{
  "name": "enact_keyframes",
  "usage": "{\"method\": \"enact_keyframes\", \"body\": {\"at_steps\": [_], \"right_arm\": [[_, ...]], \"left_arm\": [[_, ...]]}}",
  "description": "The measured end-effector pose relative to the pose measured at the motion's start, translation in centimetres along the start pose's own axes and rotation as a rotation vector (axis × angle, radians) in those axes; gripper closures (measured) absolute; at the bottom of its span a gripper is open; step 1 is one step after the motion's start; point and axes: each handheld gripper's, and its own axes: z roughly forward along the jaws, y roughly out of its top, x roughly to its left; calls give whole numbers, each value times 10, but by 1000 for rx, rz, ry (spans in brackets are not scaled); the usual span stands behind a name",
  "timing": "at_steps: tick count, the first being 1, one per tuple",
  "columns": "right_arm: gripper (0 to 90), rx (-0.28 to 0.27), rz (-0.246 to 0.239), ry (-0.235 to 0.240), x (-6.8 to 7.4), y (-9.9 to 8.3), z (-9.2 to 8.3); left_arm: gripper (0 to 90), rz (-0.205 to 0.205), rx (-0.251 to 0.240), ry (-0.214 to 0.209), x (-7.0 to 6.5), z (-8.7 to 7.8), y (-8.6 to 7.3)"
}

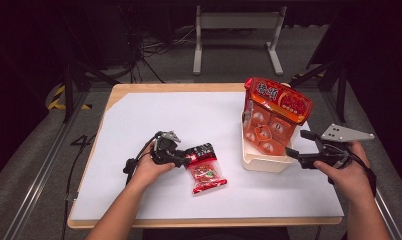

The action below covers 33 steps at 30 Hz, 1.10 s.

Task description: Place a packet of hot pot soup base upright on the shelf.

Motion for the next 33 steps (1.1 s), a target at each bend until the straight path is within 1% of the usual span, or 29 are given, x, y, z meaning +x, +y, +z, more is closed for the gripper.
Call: {"method": "enact_keyframes", "body": {"at_steps": [2, 3, 4, 6, 8, 11, 13, 16, 20, 21, 22, 23, 24, 26, 29, 31, 32, 33], "right_arm": [[179, 1, 0, 0, 0, 0, 0], [179, 1, 0, 0, 0, 0, 0], [179, 3, 0, 1, 0, 0, 1], [179, 3, 0, 3, 0, 0, 1], [179, 5, 3, 5, 0, -1, 2], [179, 6, 1, 4, 0, -1, 2], [180, 5, 0, 5, 1, 0, 3], [184, 6, -1, 5, 1, 0, 3], [264, 1, -5, 5, 1, 1, 0], [282, 3, -6, 8, 1, 2, 0], [282, 3, -6, 8, 1, 2, 0], [308, 2, -8, 10, 1, 2, -1], [308, 2, -8, 10, 1, 2, -1], [334, 1, -9, 17, 1, 3, -1], [357, -2, -19, 27, 2, 4, -1], [358, -1, -24, 28, 2, 5, -1], [358, -1, -24, 28, 2, 5, -1], [361, -2, -26, 28, 3, 5, -1]], "left_arm": [[674, 3, -3, 5, -1, 1, 0], [674, 5, 0, 11, -2, 1, 0], [707, 14, -1, 20, -2, 2, 1], [737, 25, 2, 36, -3, 2, 1], [775, 28, 1, 47, -3, 3, 1], [843, 24, 3, 52, -3, 3, 0], [884, 30, 6, 58, -3, 3, 1], [895, 30, 7, 61, -3, 3, 1], [900, 39, -1, 67, -5, -1, 2], [900, 38, -9, 63, -5, -2, 2], [900, 36, -16, 63, -6, -5, 3], [900, 41, -33, 56, -7, -9, 4], [900, 41, -33, 56, -7, -9, 4], [900, 44, -58, 50, -9, -14, 5], [900, 63, -90, 43, -14, -22, 8], [900, 68, -109, 34, -17, -27, 10], [900, 68, -109, 34, -17, -27, 10], [900, 73, -127, 26, -20, -31, 12]]}}
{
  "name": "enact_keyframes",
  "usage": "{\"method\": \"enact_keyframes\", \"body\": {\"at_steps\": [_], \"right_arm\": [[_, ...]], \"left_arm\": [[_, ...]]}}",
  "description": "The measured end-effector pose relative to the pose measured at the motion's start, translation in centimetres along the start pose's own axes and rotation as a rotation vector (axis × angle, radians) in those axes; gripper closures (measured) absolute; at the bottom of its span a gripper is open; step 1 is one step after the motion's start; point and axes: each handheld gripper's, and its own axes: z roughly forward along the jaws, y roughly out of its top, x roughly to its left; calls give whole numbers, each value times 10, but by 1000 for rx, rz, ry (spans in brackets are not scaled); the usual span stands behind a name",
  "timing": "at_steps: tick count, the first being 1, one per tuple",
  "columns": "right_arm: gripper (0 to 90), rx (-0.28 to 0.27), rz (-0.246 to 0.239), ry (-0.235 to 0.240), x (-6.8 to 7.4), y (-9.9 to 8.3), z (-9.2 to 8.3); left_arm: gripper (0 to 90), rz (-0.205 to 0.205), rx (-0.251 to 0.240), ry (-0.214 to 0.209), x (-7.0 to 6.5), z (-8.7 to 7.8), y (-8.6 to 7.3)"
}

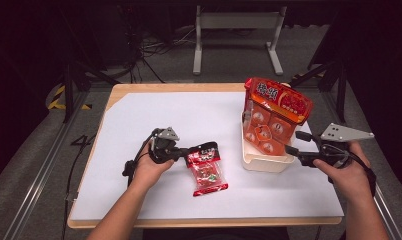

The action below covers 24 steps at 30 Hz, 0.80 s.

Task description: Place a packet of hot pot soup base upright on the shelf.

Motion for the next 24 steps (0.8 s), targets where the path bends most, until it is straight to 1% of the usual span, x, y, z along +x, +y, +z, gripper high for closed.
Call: {"method": "enact_keyframes", "body": {"at_steps": [2, 5, 6, 8, 11, 12, 13, 16, 17, 18, 20, 22, 24], "right_arm": [[384, 5, 4, 6, 0, 1, -1], [408, 14, 4, 22, 1, 1, -2], [414, 17, 0, 28, 2, 1, -2], [430, 21, -27, 24, 4, 3, -2], [440, 17, -40, 47, 9, 5, 0], [440, 17, -40, 47, 9, 5, 0], [443, 18, -43, 53, 11, 6, 1], [452, 18, -60, 76, 17, 9, 4], [454, 18, -65, 81, 18, 9, 5], [458, 14, -73, 94, 21, 10, 7], [459, 11, -78, 111, 25, 12, 9], [465, 9, -97, 124, 30, 14, 12], [466, 6, -105, 137, 33, 15, 15]], "left_arm": [[900, 11, -20, -1, -4, -4, 3], [900, 26, -47, -14, -8, -9, 6], [900, 34, -54, -19, -10, -11, 8], [900, 55, -70, -28, -13, -15, 10], [900, 89, -94, -42, -20, -21, 15], [900, 89, -94, -42, -20, -21, 15], [900, 106, -105, -44, -24, -24, 18], [900, 135, -124, -58, -32, -30, 22], [900, 151, -134, -63, -36, -33, 24], [900, 159, -140, -64, -38, -34, 25], [900, 182, -147, -72, -43, -37, 28], [900, 203, -155, -82, -49, -40, 30], [900, 225, -154, -84, -53, -41, 32]]}}
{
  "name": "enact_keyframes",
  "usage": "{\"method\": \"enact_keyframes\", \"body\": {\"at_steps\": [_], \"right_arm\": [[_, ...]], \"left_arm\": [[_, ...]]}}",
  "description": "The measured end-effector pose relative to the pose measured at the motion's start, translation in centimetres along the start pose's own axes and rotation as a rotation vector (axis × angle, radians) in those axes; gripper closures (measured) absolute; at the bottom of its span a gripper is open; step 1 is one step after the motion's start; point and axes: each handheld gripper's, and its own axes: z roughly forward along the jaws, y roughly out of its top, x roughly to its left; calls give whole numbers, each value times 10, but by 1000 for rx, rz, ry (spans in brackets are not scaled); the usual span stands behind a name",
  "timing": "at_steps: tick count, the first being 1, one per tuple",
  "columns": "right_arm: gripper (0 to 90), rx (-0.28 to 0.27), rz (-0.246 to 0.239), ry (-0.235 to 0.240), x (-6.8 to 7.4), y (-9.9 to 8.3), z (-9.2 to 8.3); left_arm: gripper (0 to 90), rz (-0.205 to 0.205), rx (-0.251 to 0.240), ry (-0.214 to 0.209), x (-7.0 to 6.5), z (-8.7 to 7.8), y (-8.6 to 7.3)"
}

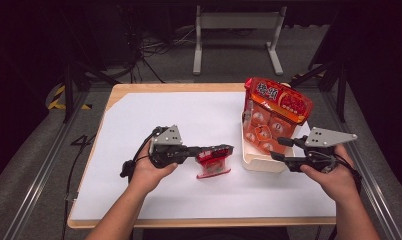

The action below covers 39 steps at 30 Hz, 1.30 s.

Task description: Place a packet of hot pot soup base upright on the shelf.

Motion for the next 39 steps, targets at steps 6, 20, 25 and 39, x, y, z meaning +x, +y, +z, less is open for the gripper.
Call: {"method": "enact_keyframes", "body": {"at_steps": [6, 20, 25, 39], "right_arm": [[467, -1, -26, 36, 8, 5, 12], [468, -39, -28, 35, 9, 12, 3], [468, -50, -26, 21, 7, 12, -3], [455, -61, -11, -6, 1, 11, -14]], "left_arm": [[900, 27, -9, -5, -6, -3, 6], [900, 56, -63, -20, -7, -24, 22], [900, 51, -73, -33, -6, -28, 27], [900, 56, -75, -64, -5, -33, 46]]}}
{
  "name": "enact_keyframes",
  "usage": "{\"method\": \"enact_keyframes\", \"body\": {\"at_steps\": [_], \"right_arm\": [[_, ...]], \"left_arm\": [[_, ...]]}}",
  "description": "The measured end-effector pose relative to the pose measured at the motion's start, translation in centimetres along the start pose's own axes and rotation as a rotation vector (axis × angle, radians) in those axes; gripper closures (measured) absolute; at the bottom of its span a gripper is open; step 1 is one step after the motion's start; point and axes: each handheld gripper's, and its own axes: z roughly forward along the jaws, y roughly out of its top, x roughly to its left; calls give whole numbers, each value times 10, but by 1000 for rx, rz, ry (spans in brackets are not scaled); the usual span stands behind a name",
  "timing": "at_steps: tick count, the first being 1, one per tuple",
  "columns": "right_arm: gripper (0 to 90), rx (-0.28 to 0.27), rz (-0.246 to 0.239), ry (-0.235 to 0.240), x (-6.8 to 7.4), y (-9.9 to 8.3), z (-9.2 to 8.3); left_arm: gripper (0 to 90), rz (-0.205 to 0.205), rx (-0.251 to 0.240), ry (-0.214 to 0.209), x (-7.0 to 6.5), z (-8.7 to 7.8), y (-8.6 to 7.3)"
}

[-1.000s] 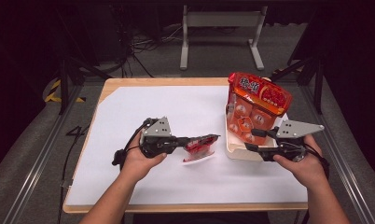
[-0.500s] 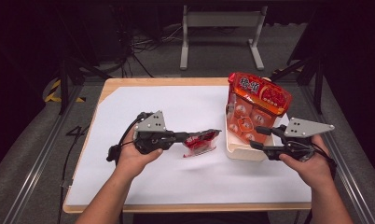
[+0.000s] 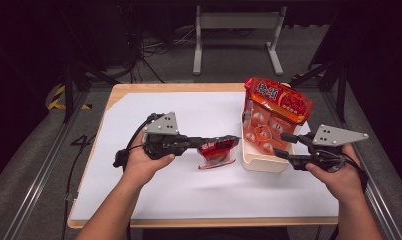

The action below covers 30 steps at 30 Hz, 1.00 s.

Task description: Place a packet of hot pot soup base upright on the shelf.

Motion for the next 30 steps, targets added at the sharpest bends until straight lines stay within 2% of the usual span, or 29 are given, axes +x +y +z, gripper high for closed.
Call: {"method": "enact_keyframes", "body": {"at_steps": [11, 22, 30], "right_arm": [[454, 0, 7, -24, -3, -1, -7], [455, -18, 15, -50, -6, -2, -18], [455, -31, 22, -66, -8, -3, -26]], "left_arm": [[900, -12, -7, -25, 8, 5, 8], [900, -4, -17, -35, 17, 11, 18], [900, 24, -27, -54, 24, 19, 28]]}}
